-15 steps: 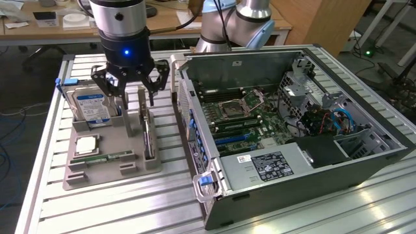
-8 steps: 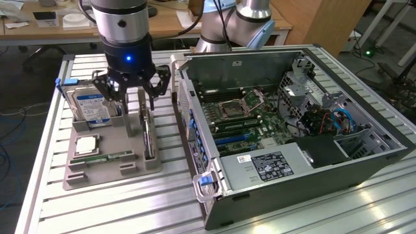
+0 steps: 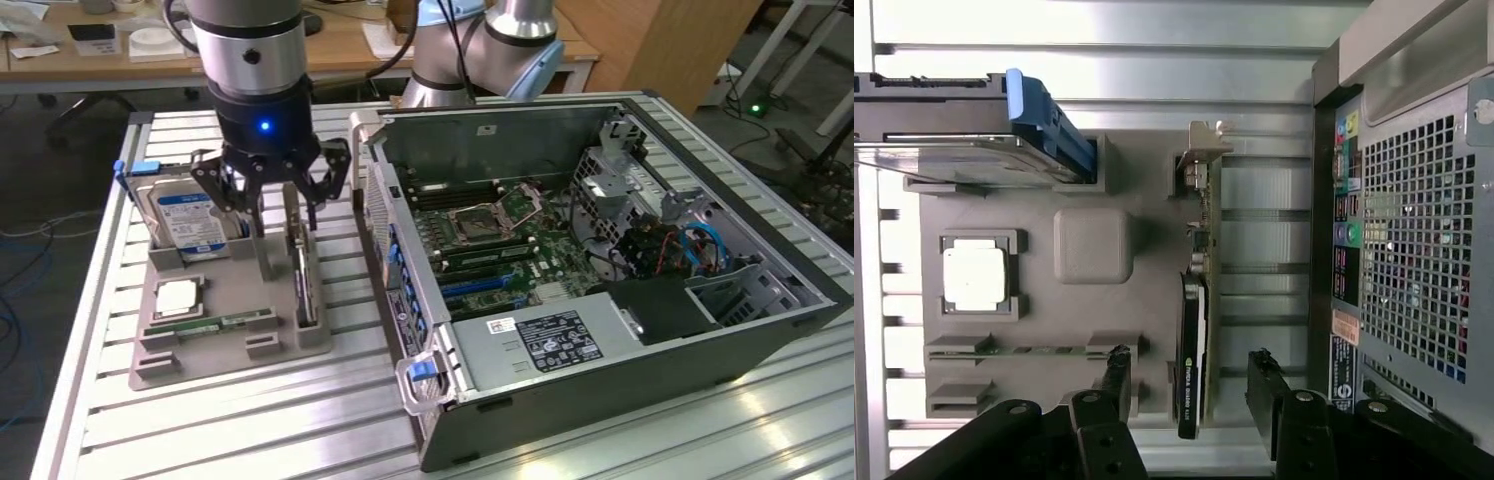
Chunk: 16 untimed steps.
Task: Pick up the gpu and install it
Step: 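Pick up the gpu and move the gpu toward the slot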
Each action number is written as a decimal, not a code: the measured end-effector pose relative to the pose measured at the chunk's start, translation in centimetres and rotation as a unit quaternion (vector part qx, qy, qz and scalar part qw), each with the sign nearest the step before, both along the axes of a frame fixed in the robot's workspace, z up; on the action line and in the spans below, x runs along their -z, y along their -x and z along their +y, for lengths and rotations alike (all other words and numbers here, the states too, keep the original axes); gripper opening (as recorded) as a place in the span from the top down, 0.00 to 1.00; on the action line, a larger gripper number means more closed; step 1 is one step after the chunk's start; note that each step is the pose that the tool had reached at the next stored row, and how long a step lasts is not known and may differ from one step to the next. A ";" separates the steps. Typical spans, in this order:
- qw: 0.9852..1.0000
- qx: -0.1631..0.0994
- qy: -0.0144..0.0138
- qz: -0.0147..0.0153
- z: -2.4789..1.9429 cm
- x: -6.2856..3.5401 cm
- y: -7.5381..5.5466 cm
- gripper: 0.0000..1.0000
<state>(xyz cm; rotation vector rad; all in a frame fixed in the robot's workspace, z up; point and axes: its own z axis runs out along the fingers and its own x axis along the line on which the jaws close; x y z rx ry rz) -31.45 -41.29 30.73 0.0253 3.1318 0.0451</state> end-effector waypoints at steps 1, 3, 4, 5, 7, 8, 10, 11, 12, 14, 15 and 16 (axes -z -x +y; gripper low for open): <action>1.000 0.000 0.000 0.000 0.00 0.06 0.0 0.41; 1.000 0.000 0.000 0.000 0.00 0.17 0.0 0.41; 1.000 0.000 0.000 0.000 0.00 0.24 0.0 0.41; 1.000 0.000 0.000 0.000 0.00 0.33 0.0 0.41; 1.000 0.000 0.000 0.000 0.00 0.55 0.0 0.41; 1.000 0.000 0.000 0.000 0.00 0.65 0.0 0.41; 1.000 0.000 0.000 0.000 0.00 0.89 0.0 0.41; 1.000 0.000 0.000 0.000 0.00 1.06 0.0 0.41; 1.000 0.000 0.000 0.000 0.00 1.26 0.0 0.41; 1.000 0.000 0.000 0.001 -0.06 1.62 0.0 0.41; 1.000 0.000 0.000 0.001 -0.10 1.80 0.0 0.41; 1.000 0.000 0.000 0.001 -0.16 1.99 0.0 0.41</action>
